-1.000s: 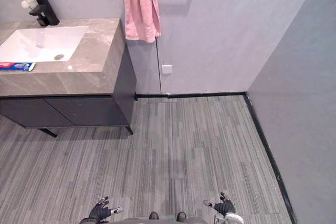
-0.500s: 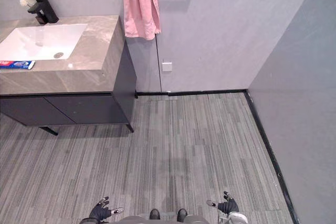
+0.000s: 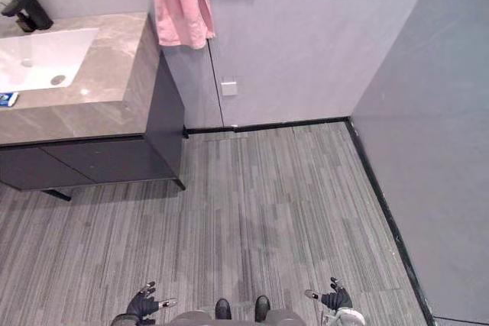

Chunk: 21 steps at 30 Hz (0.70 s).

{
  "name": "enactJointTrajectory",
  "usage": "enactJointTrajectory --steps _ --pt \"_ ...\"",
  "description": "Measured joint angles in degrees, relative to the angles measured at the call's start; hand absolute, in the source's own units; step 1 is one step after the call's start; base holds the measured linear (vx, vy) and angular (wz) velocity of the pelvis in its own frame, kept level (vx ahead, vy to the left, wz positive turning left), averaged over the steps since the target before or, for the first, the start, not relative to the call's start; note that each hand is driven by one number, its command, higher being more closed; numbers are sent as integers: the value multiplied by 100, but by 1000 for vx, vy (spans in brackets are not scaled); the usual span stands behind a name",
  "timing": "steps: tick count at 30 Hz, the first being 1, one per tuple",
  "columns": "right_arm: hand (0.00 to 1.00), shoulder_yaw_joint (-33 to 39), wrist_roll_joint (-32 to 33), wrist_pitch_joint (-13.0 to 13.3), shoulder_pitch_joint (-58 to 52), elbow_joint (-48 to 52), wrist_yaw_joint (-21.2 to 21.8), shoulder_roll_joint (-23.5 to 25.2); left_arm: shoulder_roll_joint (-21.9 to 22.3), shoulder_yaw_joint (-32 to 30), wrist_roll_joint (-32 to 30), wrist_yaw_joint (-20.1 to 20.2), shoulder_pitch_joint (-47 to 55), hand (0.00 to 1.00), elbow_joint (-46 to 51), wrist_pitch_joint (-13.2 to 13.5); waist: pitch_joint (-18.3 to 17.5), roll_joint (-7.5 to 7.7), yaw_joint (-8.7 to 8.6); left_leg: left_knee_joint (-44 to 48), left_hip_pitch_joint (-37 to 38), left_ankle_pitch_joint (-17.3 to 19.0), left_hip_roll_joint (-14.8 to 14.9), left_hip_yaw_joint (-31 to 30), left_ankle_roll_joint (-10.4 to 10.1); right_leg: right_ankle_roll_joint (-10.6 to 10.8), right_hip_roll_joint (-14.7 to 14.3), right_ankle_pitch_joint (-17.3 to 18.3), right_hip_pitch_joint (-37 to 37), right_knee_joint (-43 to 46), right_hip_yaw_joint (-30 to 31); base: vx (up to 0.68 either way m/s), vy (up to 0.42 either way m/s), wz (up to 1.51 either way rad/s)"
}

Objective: Organize washtable

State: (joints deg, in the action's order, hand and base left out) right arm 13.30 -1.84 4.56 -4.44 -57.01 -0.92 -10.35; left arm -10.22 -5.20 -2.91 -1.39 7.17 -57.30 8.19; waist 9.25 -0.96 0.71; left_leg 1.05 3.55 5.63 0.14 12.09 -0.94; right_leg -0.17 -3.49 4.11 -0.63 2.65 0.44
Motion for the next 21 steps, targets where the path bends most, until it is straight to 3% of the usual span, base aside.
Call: enactJointTrajectory --steps 5,7,9,10,12,13,15,18,19,21 --pt "0 -27 -116 0 99 67 4 -97 -4 1 -7 10 -50 0 118 7 22 -20 11 287 -204 231 27 233 73 45 -1 36 198 75 156 76 30 -23" --pt "0 -33 -117 -2 158 69 5 -121 -10 1 -5 11 -92 0 189 8 70 -42 6 477 -292 348 33 266 75 84 18 213 337 407 155 81 39 -17" --pt "0 -50 -115 -5 186 69 5 -129 -16 4 -3 10 -133 0 277 7 130 -34 16 759 -320 556 37 360 117 231 63 619 715 1346 118 67 37 -18" --pt "0 -111 -114 -10 210 71 9 -121 -20 7 -1 10 -155 0 286 6 193 -31 19 938 -285 678 50 383 142 411 88 786 985 2086 78 65 33 -8" --pt "0 -267 -113 -20 232 85 9 -70 -41 22 -1 9 -167 0 305 5 283 -5 -4 1035 -122 784 64 395 228 462 169 793 1416 3298 -140 92 23 1" --pt "0 -307 -108 -20 227 125 12 3 -80 67 -1 7 -183 0 334 2 347 43 -8 1032 50 915 58 382 303 466 311 951 1696 4033 -387 106 1 3" --pt "0 -447 -102 -37 213 119 20 63 -81 64 0 2 -214 0 334 -6 430 43 -1 991 275 1066 79 336 264 493 657 1262 2003 4457 -704 191 -24 4" --pt "0 -513 -100 -46 297 119 51 62 -24 57 4 -6 -216 0 330 -10 460 16 -128 806 489 1143 332 232 124 535 758 1287 2298 3505 -1017 268 -117 13" --pt "0 -512 -100 -46 296 119 55 57 -13 59 5 -7 -215 0 323 -11 468 3 -163 748 543 1144 398 208 83 456 741 1194 2339 3198 -1060 324 -183 21" --pt "0 -513 -101 -43 234 119 58 56 -17 74 8 0 -186 0 310 -10 423 117 -208 661 703 1189 427 156 -172 252 740 497 2378 2368 -1054 365 -200 22"
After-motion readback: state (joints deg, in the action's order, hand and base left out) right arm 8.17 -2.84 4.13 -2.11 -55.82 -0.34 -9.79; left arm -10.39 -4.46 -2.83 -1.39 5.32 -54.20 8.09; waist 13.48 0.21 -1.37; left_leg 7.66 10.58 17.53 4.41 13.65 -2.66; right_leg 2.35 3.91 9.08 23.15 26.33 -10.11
